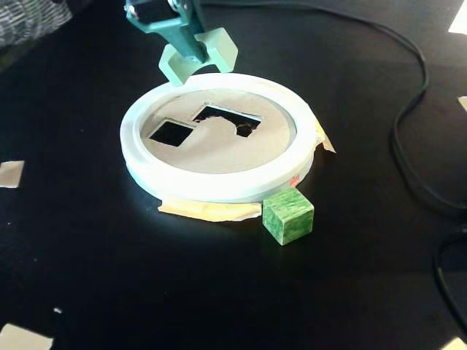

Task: Pick up the U shape block and drop it in corresponding U shaped hole

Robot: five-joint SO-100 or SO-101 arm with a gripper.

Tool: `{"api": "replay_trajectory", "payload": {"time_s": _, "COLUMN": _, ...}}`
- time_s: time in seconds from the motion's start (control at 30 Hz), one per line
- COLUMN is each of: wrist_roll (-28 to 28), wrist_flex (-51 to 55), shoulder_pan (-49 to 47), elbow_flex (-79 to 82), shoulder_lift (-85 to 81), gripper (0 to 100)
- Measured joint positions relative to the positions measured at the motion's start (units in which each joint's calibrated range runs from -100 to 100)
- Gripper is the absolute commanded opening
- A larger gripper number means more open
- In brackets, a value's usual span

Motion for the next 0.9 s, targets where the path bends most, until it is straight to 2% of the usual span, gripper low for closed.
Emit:
{"api": "replay_trajectory", "payload": {"time_s": 0.2, "wrist_roll": -0.78, "wrist_flex": 0.0, "shoulder_pan": 0.1, "elbow_flex": -10.83, "shoulder_lift": 10.79, "gripper": 1}}
{"api": "replay_trajectory", "payload": {"time_s": 0.67, "wrist_roll": -1.07, "wrist_flex": 0.0, "shoulder_pan": 0.0, "elbow_flex": -11.71, "shoulder_lift": 18.01, "gripper": 1}}
{"api": "replay_trajectory", "payload": {"time_s": 0.73, "wrist_roll": -1.07, "wrist_flex": 0.0, "shoulder_pan": 0.0, "elbow_flex": -11.71, "shoulder_lift": 18.1, "gripper": 5}}
{"api": "replay_trajectory", "payload": {"time_s": 0.8, "wrist_roll": -1.07, "wrist_flex": 0.0, "shoulder_pan": 0.0, "elbow_flex": -11.71, "shoulder_lift": 18.19, "gripper": 13}}
{"api": "replay_trajectory", "payload": {"time_s": 0.83, "wrist_roll": -1.07, "wrist_flex": 0.0, "shoulder_pan": 0.0, "elbow_flex": -11.71, "shoulder_lift": 18.19, "gripper": 22}}
{"api": "replay_trajectory", "payload": {"time_s": 0.9, "wrist_roll": -1.07, "wrist_flex": 0.0, "shoulder_pan": 0.0, "elbow_flex": -11.71, "shoulder_lift": 18.19, "gripper": 30}}
